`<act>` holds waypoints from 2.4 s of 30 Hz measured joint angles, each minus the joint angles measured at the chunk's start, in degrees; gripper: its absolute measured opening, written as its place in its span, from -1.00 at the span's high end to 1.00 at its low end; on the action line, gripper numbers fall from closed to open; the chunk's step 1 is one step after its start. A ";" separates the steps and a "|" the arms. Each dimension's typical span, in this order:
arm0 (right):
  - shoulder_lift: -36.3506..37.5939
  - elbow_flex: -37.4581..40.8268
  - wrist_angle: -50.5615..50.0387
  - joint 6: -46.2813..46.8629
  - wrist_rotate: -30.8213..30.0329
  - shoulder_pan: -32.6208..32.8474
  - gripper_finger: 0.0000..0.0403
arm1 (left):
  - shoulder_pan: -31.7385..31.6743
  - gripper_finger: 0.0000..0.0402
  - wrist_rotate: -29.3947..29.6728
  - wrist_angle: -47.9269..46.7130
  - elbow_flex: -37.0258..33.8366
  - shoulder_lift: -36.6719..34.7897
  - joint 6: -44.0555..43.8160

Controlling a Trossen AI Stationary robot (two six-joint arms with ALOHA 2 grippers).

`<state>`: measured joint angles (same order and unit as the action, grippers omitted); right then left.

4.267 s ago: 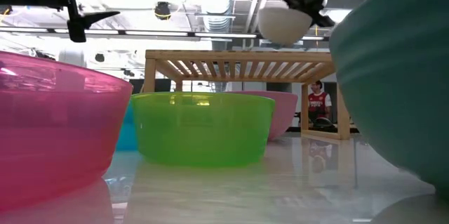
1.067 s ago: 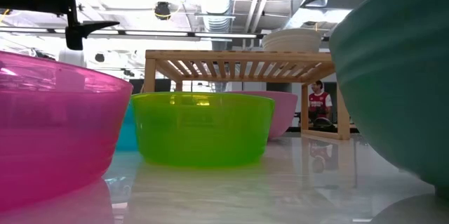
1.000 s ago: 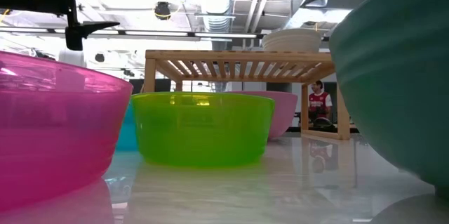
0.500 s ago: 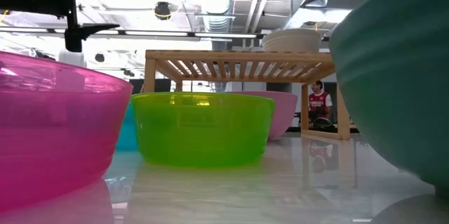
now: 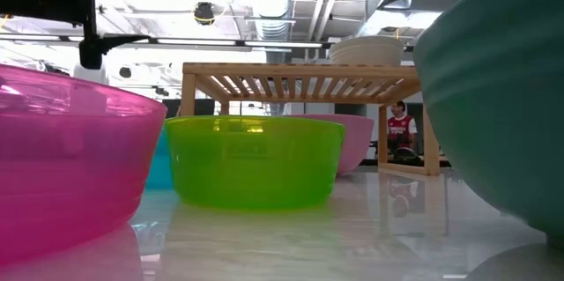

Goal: Place and stack bowls onto a shelf
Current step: Stack the dark blue bowl on top of the white bowl on the shelf

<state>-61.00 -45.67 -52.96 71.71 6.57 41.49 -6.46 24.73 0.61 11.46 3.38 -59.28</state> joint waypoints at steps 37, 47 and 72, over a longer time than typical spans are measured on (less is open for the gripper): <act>-12.94 0.02 7.91 3.34 0.21 5.84 -0.27 | 0.02 -0.66 1.47 -3.19 0.00 0.00 -4.18; -23.60 0.04 11.52 -0.20 3.77 5.86 -0.10 | 0.00 -0.66 2.77 -4.30 0.00 0.00 -4.84; 3.92 -10.57 -17.56 1.78 -9.49 -13.75 0.82 | 0.00 -0.66 2.69 -4.19 0.00 0.00 -5.08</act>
<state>-57.08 -56.24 -70.52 73.49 -2.92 27.74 -6.46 27.42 -3.58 11.46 3.38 -64.36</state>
